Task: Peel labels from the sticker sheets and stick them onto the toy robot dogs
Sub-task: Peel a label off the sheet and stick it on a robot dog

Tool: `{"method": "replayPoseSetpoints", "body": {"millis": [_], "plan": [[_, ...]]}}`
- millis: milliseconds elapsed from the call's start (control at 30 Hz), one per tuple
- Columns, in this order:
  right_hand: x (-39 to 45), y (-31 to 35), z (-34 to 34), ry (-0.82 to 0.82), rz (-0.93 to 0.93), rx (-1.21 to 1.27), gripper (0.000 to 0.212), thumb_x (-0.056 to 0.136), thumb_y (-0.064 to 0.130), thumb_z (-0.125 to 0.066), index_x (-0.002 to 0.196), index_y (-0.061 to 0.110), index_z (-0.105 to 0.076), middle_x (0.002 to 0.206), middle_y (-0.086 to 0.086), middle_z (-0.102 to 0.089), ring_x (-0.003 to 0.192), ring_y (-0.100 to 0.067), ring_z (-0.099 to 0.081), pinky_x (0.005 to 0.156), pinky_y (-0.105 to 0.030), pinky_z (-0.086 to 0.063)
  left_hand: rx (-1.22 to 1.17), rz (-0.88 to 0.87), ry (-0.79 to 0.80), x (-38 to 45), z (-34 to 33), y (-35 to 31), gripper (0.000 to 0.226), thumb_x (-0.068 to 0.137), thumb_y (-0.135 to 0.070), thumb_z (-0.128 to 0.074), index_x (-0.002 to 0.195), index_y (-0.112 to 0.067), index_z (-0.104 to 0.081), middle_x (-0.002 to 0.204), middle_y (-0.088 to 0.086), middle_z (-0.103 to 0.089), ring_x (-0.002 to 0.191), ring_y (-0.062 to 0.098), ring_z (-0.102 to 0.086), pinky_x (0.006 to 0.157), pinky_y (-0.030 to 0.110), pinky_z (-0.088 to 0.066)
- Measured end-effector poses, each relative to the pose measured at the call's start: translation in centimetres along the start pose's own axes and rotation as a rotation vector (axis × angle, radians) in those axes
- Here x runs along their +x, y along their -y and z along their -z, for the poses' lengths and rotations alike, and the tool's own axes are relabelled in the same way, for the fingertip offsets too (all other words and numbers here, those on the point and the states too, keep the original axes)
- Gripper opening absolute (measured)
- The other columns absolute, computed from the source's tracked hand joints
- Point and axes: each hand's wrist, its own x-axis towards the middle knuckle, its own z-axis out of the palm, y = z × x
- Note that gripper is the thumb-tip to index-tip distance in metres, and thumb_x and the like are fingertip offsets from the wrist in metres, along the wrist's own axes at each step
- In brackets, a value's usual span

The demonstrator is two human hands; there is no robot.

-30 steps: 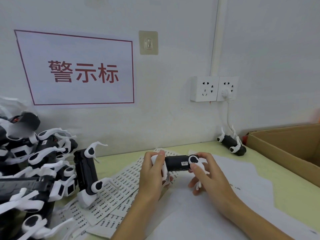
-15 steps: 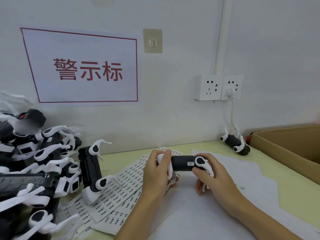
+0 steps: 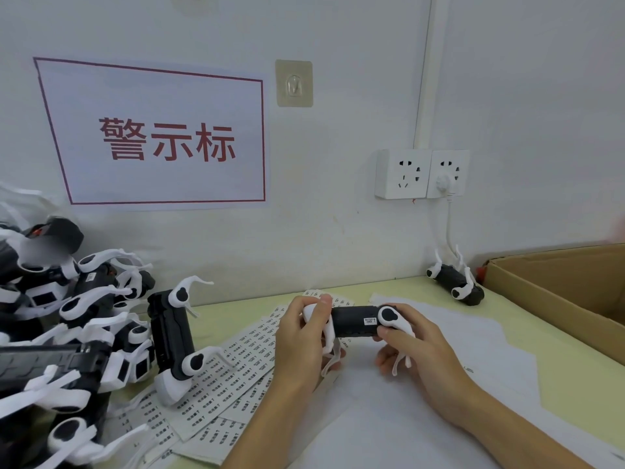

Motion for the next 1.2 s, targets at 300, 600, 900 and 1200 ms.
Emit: {"method": "replayPoseSetpoints", "body": {"millis": [300, 600, 900, 1200], "plan": [[-0.6, 0.2, -0.1, 0.047, 0.121, -0.092, 0.033, 0.079, 0.027, -0.066, 0.111, 0.034, -0.065, 0.107, 0.002, -0.067, 0.078, -0.022, -0.062, 0.063, -0.029, -0.05, -0.071, 0.048, -0.019, -1.1, 0.0, -1.3, 0.009, 0.1, -0.019, -0.059, 0.096, -0.012, -0.062, 0.09, 0.022, -0.063, 0.064, 0.026, -0.059, 0.052, 0.032, -0.049], [-0.8, 2.0, -1.1, -0.199, 0.133, -0.292, 0.011, 0.091, 0.05, -0.059, 0.096, 0.041, -0.064, 0.084, -0.004, -0.07, 0.069, -0.022, -0.065, 0.058, -0.024, -0.05, -0.048, 0.041, -0.049, -1.1, 0.3, -1.1, 0.014, 0.09, -0.051, -0.056, 0.088, -0.04, -0.064, 0.087, -0.009, -0.072, 0.072, 0.012, -0.072, 0.05, 0.026, -0.053], [1.2, 3.7, 5.3, -0.328, -0.554, 0.615, 0.027, 0.09, 0.024, -0.067, 0.102, 0.003, -0.055, 0.097, -0.019, -0.053, 0.075, -0.041, -0.066, 0.057, -0.041, -0.061, 0.111, -0.042, 0.003, -0.5, 0.5, 0.7, 0.026, 0.104, -0.024, -0.048, 0.095, -0.014, -0.07, 0.09, 0.006, -0.075, 0.097, 0.027, -0.067, 0.072, 0.049, -0.053], [0.5, 6.4, 10.2, -0.525, 0.354, 0.034, 0.034, 0.093, 0.025, -0.05, 0.114, 0.012, -0.074, 0.117, 0.004, -0.073, 0.114, -0.009, -0.064, 0.093, -0.028, -0.051, 0.073, -0.029, 0.079, -0.8, 0.0, 0.0, 0.029, 0.104, -0.001, -0.041, 0.09, 0.001, -0.066, 0.082, 0.024, -0.068, 0.075, 0.036, -0.058, 0.041, 0.015, -0.038]]}}
